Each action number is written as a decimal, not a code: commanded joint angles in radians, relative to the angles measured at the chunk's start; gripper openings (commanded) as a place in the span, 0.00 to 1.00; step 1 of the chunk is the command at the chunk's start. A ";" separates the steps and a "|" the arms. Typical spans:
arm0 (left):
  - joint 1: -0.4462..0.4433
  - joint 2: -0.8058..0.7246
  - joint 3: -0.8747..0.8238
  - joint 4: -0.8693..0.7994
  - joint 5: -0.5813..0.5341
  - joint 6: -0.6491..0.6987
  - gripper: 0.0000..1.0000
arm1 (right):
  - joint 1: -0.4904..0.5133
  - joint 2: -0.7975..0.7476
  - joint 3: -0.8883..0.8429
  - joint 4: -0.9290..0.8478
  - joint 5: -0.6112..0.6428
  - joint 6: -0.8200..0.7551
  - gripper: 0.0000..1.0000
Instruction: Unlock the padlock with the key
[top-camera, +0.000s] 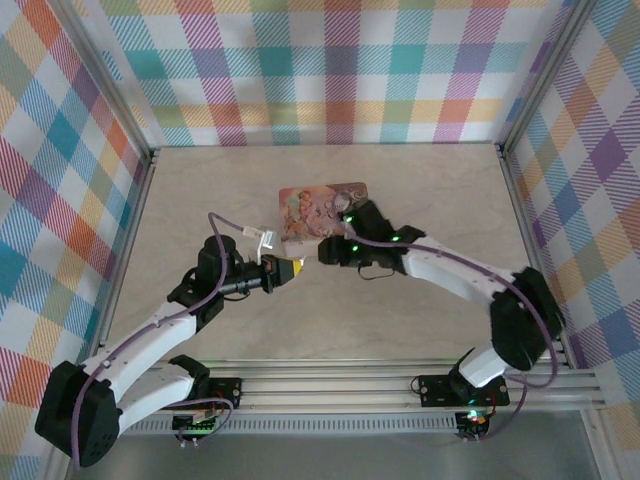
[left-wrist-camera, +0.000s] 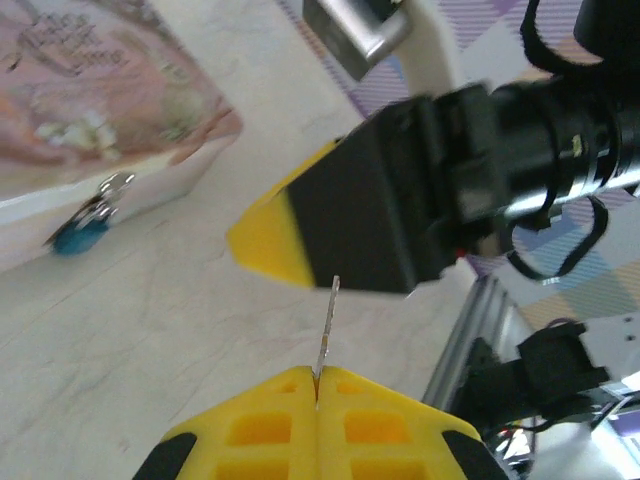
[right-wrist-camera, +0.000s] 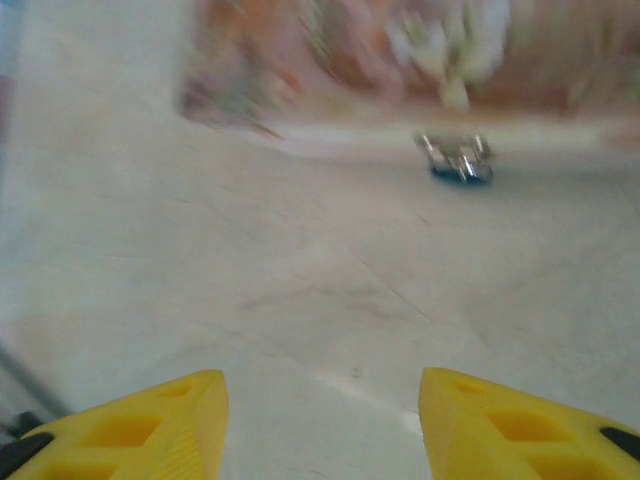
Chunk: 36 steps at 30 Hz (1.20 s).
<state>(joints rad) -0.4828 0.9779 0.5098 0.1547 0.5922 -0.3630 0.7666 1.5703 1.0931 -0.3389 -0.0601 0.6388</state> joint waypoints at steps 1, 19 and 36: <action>0.000 -0.030 -0.038 -0.083 -0.071 0.061 0.00 | 0.044 0.092 0.047 -0.038 0.196 0.081 0.55; 0.002 -0.135 -0.109 -0.135 -0.121 0.088 0.00 | 0.051 0.370 0.237 -0.050 0.414 0.062 0.57; 0.003 -0.200 -0.132 -0.169 -0.131 0.089 0.00 | 0.051 0.415 0.284 -0.028 0.462 0.019 0.51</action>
<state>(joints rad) -0.4828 0.7959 0.3878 -0.0029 0.4683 -0.2901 0.8211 1.9671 1.3399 -0.3759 0.3691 0.6731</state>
